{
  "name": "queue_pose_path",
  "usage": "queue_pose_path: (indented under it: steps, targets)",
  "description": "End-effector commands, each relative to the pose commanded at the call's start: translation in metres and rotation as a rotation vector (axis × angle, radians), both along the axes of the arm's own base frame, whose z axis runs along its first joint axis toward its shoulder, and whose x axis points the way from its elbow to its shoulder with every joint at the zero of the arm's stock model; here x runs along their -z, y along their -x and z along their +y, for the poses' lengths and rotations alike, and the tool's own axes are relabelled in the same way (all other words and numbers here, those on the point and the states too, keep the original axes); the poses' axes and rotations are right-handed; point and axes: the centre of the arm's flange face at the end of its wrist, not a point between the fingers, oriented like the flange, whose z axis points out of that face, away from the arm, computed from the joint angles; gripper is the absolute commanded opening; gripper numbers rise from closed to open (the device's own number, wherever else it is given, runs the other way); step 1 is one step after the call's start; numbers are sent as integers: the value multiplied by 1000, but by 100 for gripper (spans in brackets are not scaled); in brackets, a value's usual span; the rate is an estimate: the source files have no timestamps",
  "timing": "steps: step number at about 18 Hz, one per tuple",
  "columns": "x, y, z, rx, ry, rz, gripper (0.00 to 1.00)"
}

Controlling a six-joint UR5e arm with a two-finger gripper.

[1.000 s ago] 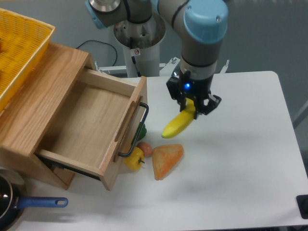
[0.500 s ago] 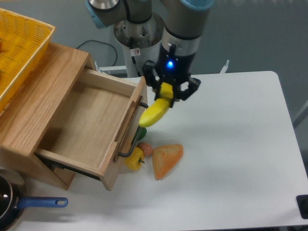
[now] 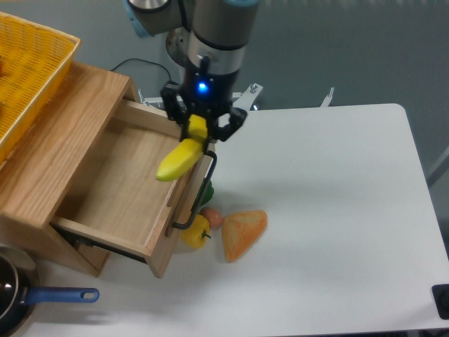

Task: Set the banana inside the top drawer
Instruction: 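Carry the banana over the open wooden drawer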

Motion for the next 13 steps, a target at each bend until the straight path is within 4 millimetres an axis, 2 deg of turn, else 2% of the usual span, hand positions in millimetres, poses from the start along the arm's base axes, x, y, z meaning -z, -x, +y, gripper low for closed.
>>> queue_pose_path:
  steps: [10, 13]
  targets:
    - [11, -15, 11, 36, 24, -7, 40]
    - [22, -15, 12, 37, 40, -14, 40]
